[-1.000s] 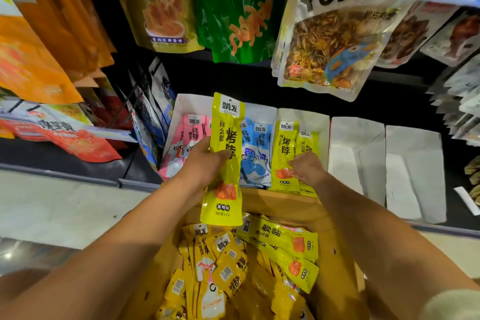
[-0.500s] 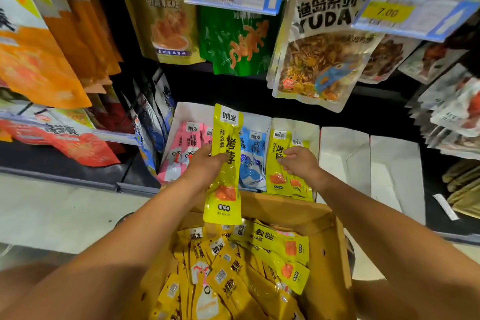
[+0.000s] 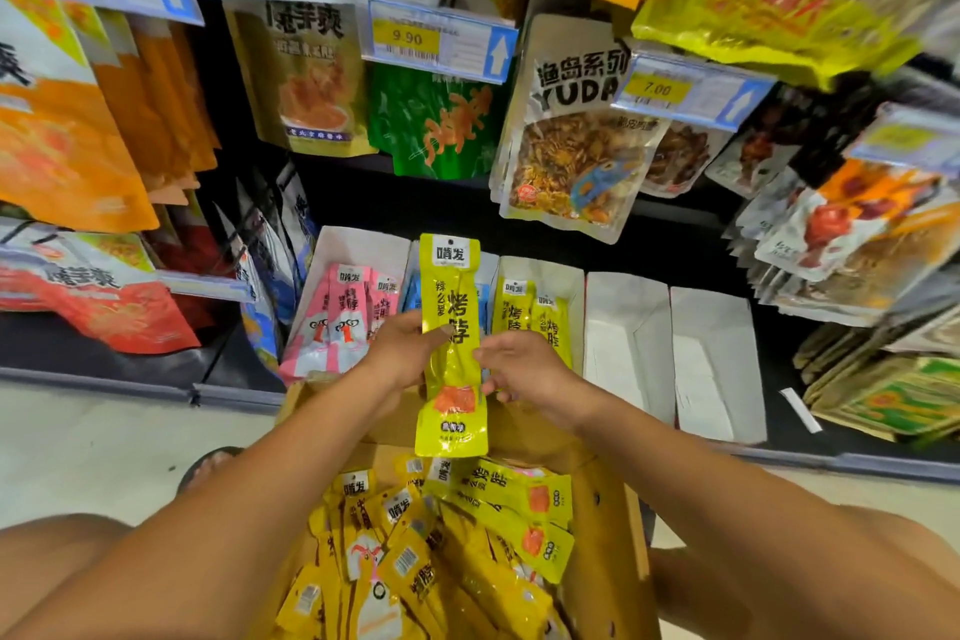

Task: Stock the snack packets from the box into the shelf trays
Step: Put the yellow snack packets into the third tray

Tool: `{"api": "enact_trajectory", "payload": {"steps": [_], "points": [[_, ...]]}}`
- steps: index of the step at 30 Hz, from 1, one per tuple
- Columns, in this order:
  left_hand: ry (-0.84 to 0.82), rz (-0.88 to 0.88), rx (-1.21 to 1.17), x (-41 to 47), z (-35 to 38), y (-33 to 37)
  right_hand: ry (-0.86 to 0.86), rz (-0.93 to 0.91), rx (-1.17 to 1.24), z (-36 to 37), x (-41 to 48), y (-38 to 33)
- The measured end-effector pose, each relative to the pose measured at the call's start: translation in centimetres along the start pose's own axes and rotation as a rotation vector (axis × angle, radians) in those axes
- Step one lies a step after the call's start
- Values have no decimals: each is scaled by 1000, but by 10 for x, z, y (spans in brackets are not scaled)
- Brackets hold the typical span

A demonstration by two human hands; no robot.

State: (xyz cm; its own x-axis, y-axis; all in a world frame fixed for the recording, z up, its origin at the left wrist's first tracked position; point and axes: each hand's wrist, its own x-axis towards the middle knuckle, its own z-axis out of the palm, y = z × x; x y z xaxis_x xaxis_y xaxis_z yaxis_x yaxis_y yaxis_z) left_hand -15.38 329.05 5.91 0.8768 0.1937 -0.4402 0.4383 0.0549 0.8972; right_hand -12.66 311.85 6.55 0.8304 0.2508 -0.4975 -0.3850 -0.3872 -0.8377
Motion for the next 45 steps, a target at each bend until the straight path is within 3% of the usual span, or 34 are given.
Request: {"api": "enact_trajectory", "payload": {"steps": [4,9,12,14,17,20,21,23,25,29,33,45], "points": [[-66,138,205,-1,11,-6,35,9,59,-10,-1,1],[-102,294,947,1,2,-26,118,77,124,-62,27,3],[-176,218,1267,3,-6,-45,282,69,-72,-98,53,11],[-288,105,1367,4,-9,-56,368,142,-79,-116,70,19],[-401,-8,1441,5,-12,-63,435,218,-174,-129,93,30],[-417,-29,1492,9,-13,-63,370,242,-719,-124,115,53],[-420,-32,1497,11,-13,-64,339,231,-799,-125,127,62],[-424,-29,1508,14,-12,-65,347,235,-664,-126,134,70],[-424,-30,1516,15,-10,-67,371,307,-318,-120,145,66],[-433,-25,1527,17,-11,-69,310,301,-481,-121,157,76],[-436,-31,1530,17,-12,-69,369,259,-592,-122,174,94],[-437,-39,1539,8,-12,-59,288,100,-597,-127,151,98]]}}
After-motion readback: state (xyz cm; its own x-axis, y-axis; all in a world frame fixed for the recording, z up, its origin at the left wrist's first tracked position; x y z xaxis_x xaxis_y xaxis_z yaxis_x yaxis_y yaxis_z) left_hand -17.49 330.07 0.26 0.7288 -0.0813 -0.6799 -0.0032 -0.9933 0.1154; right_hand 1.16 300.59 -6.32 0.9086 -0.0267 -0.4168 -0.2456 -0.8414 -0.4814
